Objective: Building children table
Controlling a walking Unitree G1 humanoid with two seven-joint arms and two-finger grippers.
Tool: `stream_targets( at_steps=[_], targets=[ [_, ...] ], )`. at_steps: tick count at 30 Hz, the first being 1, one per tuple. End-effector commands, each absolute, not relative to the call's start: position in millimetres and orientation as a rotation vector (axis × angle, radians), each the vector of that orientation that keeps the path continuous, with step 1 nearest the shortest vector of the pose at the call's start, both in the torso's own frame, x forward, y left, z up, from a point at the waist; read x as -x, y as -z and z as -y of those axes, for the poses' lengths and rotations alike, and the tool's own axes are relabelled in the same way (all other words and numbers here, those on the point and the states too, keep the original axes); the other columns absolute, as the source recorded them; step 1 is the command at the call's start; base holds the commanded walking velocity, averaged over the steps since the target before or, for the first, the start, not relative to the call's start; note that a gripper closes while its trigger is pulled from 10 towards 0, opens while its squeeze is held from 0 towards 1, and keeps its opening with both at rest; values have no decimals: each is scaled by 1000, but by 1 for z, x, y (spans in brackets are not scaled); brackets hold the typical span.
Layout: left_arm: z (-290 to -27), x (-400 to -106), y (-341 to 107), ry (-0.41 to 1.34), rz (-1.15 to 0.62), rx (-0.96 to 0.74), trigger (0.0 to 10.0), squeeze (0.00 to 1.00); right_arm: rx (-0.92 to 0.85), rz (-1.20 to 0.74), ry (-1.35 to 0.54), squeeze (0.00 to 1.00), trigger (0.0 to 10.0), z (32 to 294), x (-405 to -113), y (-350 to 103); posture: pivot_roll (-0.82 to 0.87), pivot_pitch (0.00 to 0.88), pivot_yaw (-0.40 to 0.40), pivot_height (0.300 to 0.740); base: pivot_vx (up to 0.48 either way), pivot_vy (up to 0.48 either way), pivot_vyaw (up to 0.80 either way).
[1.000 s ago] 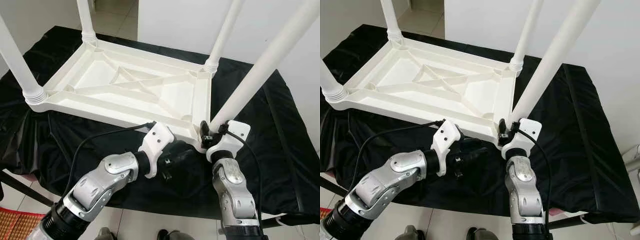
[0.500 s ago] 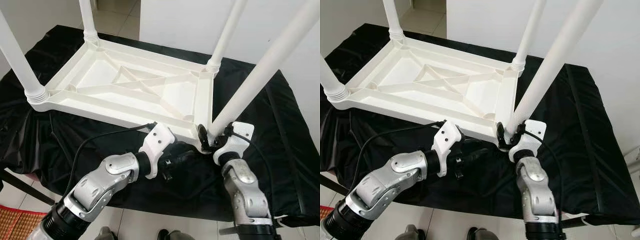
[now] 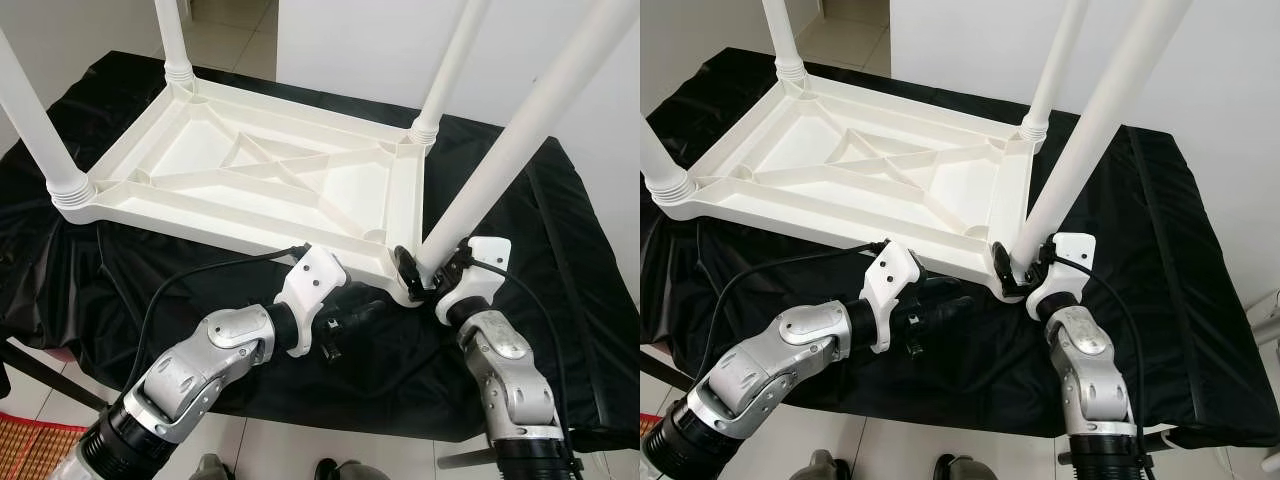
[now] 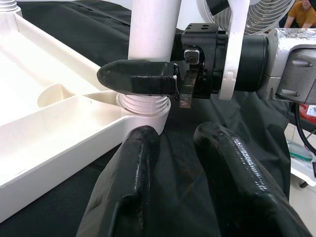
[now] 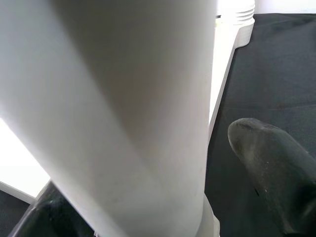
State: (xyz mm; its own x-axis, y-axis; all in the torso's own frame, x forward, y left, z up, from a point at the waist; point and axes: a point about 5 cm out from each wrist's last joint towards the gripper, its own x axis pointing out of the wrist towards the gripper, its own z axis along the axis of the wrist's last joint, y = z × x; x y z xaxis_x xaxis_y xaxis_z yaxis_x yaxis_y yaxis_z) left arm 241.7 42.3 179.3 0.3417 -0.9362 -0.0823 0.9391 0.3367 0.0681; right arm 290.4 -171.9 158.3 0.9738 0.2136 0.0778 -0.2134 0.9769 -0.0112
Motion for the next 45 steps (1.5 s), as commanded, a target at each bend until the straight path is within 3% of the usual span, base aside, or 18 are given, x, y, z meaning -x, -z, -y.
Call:
stream_targets(
  at_steps=[1,45],
  targets=[
    [-41,-233,-178,1334,-43,-101,10000,0,7,74,-213,0,10000,176,-291,-157,77,158,-81,740,0,0,0],
    [-43,-236,-181,1320,-35,-101,10000,0,23,99,-236,0,10000,182,-298,-161,89,147,-100,740,0,0,0]
  ],
)
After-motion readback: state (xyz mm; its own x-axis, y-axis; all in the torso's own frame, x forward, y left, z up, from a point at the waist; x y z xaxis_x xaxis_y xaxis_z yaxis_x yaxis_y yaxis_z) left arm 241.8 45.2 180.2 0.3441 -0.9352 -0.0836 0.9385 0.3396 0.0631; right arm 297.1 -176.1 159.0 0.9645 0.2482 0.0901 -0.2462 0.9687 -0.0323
